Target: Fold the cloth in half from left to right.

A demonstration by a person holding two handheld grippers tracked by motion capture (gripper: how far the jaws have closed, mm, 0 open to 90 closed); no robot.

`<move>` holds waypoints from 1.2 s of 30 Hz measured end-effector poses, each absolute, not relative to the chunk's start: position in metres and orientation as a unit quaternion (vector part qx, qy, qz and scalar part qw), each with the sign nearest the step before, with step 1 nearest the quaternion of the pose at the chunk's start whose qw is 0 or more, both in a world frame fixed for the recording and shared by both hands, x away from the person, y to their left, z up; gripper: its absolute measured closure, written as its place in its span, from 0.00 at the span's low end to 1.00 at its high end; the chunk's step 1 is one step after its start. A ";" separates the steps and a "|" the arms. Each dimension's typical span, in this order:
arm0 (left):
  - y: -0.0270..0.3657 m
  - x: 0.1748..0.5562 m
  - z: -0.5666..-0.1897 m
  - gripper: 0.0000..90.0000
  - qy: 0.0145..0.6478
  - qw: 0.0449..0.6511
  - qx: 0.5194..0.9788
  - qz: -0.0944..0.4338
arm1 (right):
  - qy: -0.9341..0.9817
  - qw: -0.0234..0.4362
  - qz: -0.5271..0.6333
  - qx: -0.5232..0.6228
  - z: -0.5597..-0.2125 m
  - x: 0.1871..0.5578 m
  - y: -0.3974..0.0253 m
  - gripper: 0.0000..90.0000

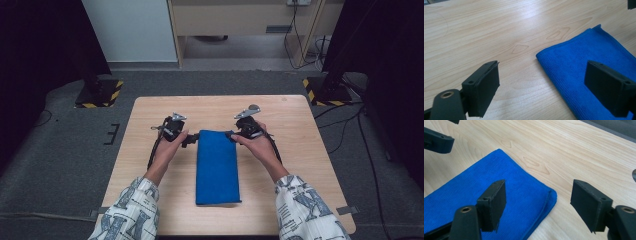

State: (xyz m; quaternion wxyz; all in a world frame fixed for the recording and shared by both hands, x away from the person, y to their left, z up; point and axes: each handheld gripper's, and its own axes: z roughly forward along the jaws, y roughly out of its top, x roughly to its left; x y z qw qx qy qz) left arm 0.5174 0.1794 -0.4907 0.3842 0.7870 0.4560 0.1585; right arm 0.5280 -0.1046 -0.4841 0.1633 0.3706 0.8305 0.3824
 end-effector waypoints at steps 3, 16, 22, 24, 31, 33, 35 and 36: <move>0.177 0.523 -0.491 0.15 0.453 0.385 0.790 0.151 | 0.829 0.150 0.380 0.381 -0.492 0.538 -0.103 0.40; 0.161 0.530 -0.497 0.33 0.449 0.373 0.798 0.151 | 0.817 0.134 0.367 0.423 -0.507 0.551 -0.115 0.67; 0.148 0.535 -0.509 0.35 0.440 0.368 0.805 0.153 | 0.811 0.130 0.367 0.437 -0.517 0.557 -0.116 0.69; 0.147 0.536 -0.515 0.36 0.443 0.362 0.806 0.152 | 0.809 0.127 0.368 0.440 -0.520 0.558 -0.116 0.68; 0.149 0.541 -0.527 0.37 0.462 0.354 0.800 0.147 | 0.810 0.122 0.367 0.441 -0.527 0.561 -0.108 0.65; 0.150 0.541 -0.529 0.37 0.460 0.353 0.801 0.148 | 0.811 0.123 0.366 0.440 -0.528 0.561 -0.108 0.65; 0.151 0.543 -0.530 0.38 0.464 0.355 0.797 0.154 | 0.815 0.126 0.361 0.436 -0.529 0.561 -0.104 0.67; 0.151 0.543 -0.530 0.40 0.464 0.355 0.797 0.154 | 0.815 0.126 0.361 0.436 -0.529 0.561 -0.104 0.67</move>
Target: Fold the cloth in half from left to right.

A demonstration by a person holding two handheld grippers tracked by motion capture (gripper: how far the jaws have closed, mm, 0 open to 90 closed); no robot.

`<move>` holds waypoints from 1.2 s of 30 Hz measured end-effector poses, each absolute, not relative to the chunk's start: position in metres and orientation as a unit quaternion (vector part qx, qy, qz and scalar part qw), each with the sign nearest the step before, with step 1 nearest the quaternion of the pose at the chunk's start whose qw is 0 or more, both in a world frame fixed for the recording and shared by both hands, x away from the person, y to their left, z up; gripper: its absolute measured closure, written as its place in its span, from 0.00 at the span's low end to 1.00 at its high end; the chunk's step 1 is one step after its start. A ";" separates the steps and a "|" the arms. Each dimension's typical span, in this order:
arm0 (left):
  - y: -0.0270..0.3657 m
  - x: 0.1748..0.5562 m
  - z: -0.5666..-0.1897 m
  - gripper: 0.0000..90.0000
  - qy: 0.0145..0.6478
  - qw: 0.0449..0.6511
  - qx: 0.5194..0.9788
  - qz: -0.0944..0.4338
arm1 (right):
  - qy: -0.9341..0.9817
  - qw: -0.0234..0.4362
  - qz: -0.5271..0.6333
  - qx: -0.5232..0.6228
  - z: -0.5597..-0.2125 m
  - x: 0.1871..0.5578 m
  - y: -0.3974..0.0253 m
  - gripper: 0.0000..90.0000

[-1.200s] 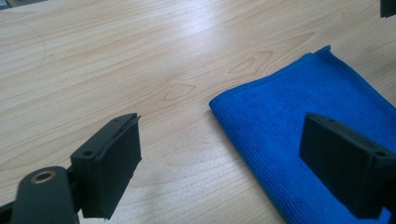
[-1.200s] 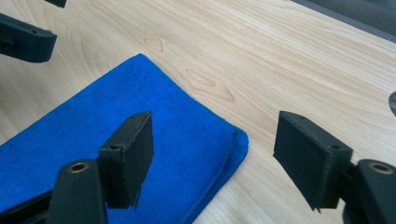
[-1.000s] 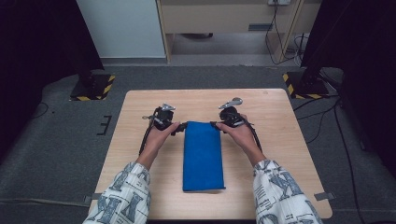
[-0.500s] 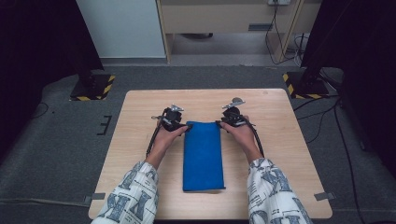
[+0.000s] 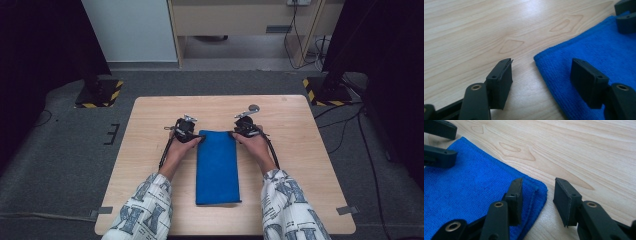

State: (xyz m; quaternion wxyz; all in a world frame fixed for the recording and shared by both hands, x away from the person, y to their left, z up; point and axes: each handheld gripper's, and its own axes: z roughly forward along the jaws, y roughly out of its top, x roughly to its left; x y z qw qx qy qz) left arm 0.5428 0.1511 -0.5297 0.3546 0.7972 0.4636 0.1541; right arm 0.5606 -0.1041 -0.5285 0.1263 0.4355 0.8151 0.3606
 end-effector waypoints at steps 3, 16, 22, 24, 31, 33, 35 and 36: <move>0.150 0.543 -0.530 0.42 0.455 0.353 0.802 0.161 | 0.823 0.132 0.354 0.424 -0.528 0.559 -0.100 0.75; 0.141 0.532 -0.527 0.92 0.428 0.379 0.808 0.144 | 0.819 0.119 0.377 0.416 -0.521 0.551 -0.098 0.97; 0.137 0.521 -0.512 0.93 0.418 0.392 0.805 0.154 | 0.812 0.122 0.398 0.410 -0.507 0.541 -0.099 0.97; 0.137 0.520 -0.509 0.93 0.417 0.397 0.803 0.155 | 0.810 0.123 0.401 0.409 -0.505 0.539 -0.099 0.97; 0.139 0.511 -0.493 0.94 0.415 0.415 0.792 0.166 | 0.802 0.127 0.424 0.400 -0.485 0.529 -0.098 0.97; 0.140 0.509 -0.489 0.94 0.412 0.417 0.792 0.169 | 0.801 0.129 0.426 0.400 -0.481 0.528 -0.099 0.97; 0.141 0.509 -0.488 0.95 0.412 0.416 0.793 0.169 | 0.801 0.131 0.427 0.400 -0.480 0.528 -0.100 0.97; 0.142 0.509 -0.487 0.95 0.412 0.417 0.793 0.169 | 0.799 0.130 0.428 0.401 -0.479 0.527 -0.101 0.97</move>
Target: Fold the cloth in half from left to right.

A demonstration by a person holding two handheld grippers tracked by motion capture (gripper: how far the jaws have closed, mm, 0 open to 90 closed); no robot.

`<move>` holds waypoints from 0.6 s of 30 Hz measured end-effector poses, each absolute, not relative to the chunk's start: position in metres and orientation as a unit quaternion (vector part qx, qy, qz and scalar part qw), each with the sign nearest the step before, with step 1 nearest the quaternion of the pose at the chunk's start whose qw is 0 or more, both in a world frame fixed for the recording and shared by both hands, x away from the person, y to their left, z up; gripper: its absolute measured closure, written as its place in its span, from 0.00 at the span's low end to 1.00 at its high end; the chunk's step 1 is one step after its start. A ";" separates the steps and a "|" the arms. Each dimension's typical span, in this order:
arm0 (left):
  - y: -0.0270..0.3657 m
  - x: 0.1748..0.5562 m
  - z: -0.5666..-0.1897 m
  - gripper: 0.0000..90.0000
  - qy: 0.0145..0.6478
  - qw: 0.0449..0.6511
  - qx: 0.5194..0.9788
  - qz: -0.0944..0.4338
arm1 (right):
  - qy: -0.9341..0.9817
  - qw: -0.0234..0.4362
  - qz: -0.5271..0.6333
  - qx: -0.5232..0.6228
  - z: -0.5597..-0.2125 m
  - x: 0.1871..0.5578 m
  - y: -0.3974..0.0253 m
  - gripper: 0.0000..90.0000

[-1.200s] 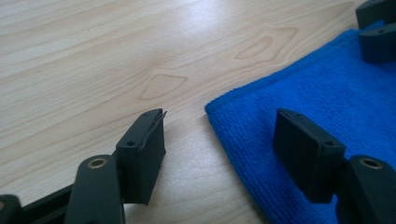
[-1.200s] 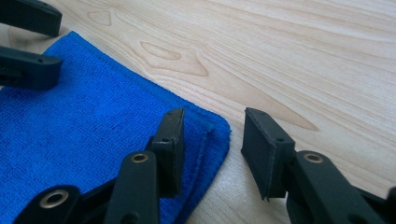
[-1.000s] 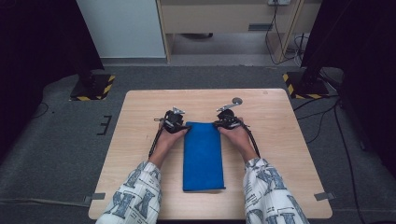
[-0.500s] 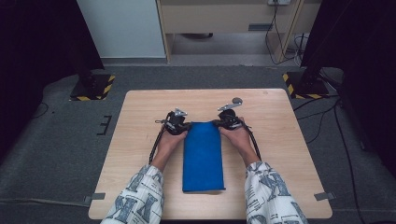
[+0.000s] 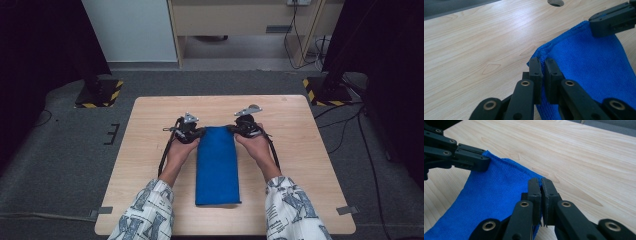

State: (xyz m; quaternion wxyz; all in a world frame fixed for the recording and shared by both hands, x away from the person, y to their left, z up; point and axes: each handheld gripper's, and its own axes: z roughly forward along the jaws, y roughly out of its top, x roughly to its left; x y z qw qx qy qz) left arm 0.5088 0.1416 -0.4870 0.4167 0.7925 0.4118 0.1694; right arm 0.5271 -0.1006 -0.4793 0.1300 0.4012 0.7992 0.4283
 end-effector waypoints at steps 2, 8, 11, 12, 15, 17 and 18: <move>0.144 0.509 -0.485 0.95 0.413 0.419 0.791 0.169 | 0.800 0.132 0.428 0.400 -0.478 0.527 -0.101 0.97; 0.147 0.510 -0.480 0.95 0.414 0.423 0.788 0.171 | 0.798 0.131 0.430 0.401 -0.476 0.526 -0.102 0.97; 0.147 0.511 -0.477 0.95 0.412 0.424 0.787 0.174 | 0.793 0.129 0.437 0.404 -0.474 0.527 -0.103 0.97; 0.147 0.511 -0.476 0.95 0.411 0.425 0.787 0.176 | 0.788 0.128 0.445 0.406 -0.471 0.527 -0.104 0.97; 0.147 0.511 -0.470 0.95 0.408 0.429 0.785 0.180 | 0.787 0.130 0.447 0.404 -0.468 0.526 -0.104 0.97; 0.147 0.512 -0.468 0.96 0.412 0.432 0.782 0.179 | 0.786 0.132 0.450 0.403 -0.465 0.526 -0.105 0.97; 0.147 0.513 -0.466 0.96 0.413 0.432 0.781 0.180 | 0.785 0.133 0.452 0.402 -0.463 0.526 -0.105 0.97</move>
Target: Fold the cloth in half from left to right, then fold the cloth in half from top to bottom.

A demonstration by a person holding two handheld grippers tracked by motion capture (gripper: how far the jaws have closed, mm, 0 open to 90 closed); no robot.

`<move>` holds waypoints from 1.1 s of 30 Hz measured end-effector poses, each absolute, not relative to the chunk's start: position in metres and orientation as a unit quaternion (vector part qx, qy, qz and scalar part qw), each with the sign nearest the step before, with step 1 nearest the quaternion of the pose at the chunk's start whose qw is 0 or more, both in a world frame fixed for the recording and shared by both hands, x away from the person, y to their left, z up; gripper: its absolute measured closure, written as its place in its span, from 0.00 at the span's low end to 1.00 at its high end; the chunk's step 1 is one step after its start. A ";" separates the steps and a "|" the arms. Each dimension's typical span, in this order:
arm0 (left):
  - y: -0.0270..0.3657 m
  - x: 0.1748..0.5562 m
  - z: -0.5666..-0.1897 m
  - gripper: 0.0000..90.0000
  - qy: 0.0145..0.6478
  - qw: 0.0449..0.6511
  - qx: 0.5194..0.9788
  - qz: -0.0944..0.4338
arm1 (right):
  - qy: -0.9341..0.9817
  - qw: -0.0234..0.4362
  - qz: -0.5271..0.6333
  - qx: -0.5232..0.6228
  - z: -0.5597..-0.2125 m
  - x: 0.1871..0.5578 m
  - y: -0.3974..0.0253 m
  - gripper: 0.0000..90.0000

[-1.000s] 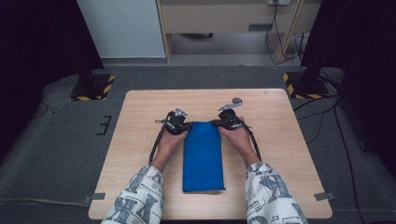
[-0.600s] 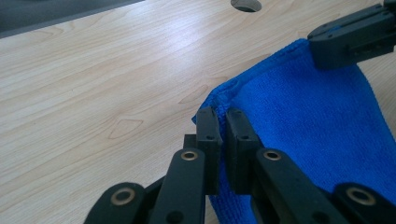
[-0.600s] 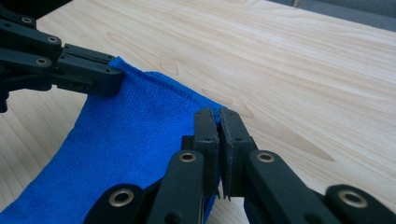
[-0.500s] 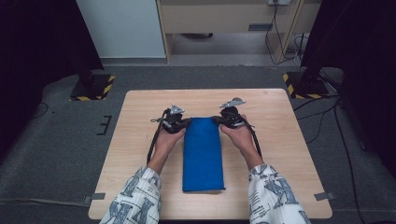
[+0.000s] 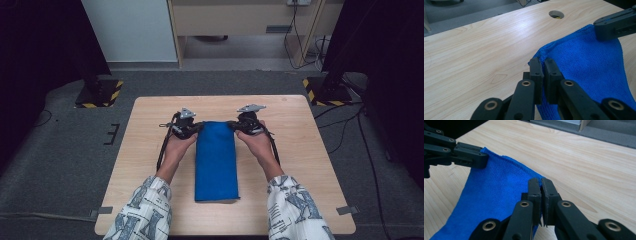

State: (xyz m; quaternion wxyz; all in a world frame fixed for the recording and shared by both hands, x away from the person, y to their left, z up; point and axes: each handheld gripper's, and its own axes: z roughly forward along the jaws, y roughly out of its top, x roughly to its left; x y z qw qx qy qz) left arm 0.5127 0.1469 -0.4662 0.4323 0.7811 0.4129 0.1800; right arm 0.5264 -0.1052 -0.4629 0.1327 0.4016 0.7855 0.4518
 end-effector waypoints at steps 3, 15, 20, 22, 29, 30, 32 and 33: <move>0.146 0.514 -0.462 0.96 0.412 0.435 0.780 0.181 | 0.785 0.136 0.455 0.399 -0.458 0.526 -0.106 0.97; 0.141 0.517 -0.451 0.96 0.407 0.439 0.779 0.188 | 0.782 0.147 0.456 0.398 -0.447 0.528 -0.112 0.97; 0.141 0.519 -0.446 0.96 0.407 0.443 0.776 0.189 | 0.782 0.150 0.458 0.396 -0.442 0.531 -0.111 0.97; 0.140 0.518 -0.445 0.96 0.406 0.446 0.775 0.190 | 0.782 0.151 0.458 0.395 -0.441 0.531 -0.111 0.97; 0.143 0.516 -0.437 0.96 0.404 0.448 0.773 0.194 | 0.779 0.153 0.461 0.396 -0.437 0.528 -0.112 0.97; 0.143 0.516 -0.437 0.96 0.404 0.448 0.773 0.194 | 0.779 0.153 0.461 0.396 -0.437 0.528 -0.112 0.97; 0.143 0.517 -0.435 0.96 0.404 0.451 0.772 0.194 | 0.779 0.154 0.463 0.395 -0.434 0.530 -0.111 0.97; 0.143 0.519 -0.434 0.96 0.403 0.450 0.773 0.195 | 0.778 0.153 0.462 0.396 -0.434 0.531 -0.110 0.97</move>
